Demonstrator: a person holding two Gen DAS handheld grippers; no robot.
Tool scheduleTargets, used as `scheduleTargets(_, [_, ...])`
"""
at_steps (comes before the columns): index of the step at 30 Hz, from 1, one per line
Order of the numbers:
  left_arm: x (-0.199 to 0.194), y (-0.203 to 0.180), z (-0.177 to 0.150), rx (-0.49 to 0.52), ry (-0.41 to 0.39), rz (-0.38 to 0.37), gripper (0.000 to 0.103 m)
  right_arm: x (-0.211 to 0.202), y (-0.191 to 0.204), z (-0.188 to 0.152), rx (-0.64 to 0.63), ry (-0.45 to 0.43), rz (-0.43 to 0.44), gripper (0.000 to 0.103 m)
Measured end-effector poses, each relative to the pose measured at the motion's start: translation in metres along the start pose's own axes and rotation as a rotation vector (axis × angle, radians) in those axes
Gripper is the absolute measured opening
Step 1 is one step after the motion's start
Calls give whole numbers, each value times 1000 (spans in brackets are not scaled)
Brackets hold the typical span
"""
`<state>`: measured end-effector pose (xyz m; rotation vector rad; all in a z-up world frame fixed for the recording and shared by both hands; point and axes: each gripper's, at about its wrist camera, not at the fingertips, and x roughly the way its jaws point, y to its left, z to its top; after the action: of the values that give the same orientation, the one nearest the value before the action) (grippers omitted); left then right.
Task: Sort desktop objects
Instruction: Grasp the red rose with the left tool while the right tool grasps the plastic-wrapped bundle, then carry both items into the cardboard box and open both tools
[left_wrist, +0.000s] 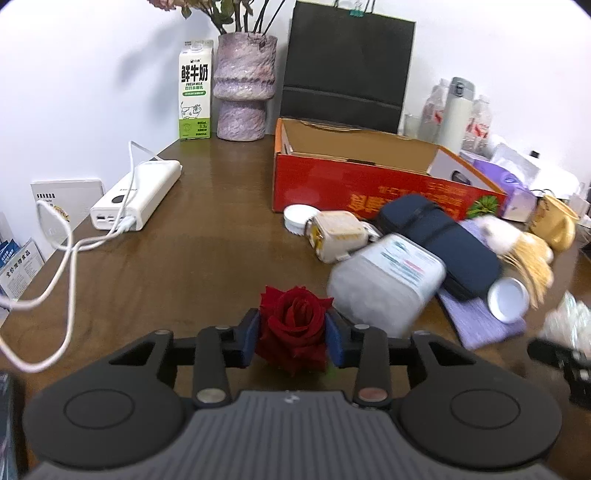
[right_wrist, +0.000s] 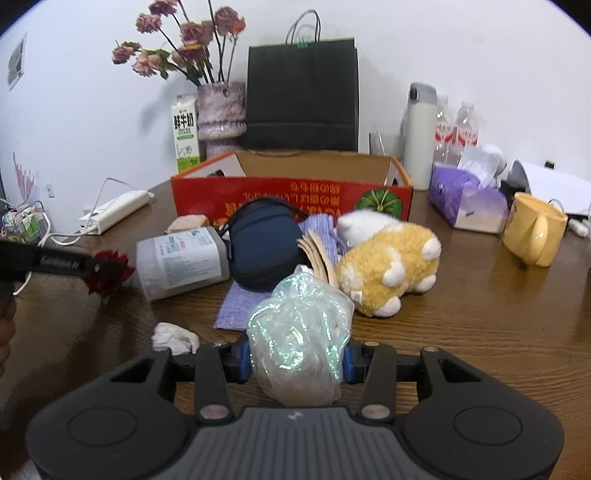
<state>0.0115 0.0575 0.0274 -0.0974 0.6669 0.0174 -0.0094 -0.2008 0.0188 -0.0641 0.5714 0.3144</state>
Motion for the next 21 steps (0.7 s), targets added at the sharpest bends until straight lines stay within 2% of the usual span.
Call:
scheduleTargets(7, [-50,-6,-15,-4,-33,-44,33,-45,5,2,-10,-91,11,42])
scheduleTargets(12, [-73,-15,-3,-1,-92,-74,32,-63,5,14,-2,-134,60,42])
scheduleTargets(16, [-65,-21,35,-3,-109,-123,32,-60,1,46,-28,-182,80,42])
scheduleTargets(21, [-33,-33,103,0,-120,-135,32,-24,-11,109,-46,-208,93,42])
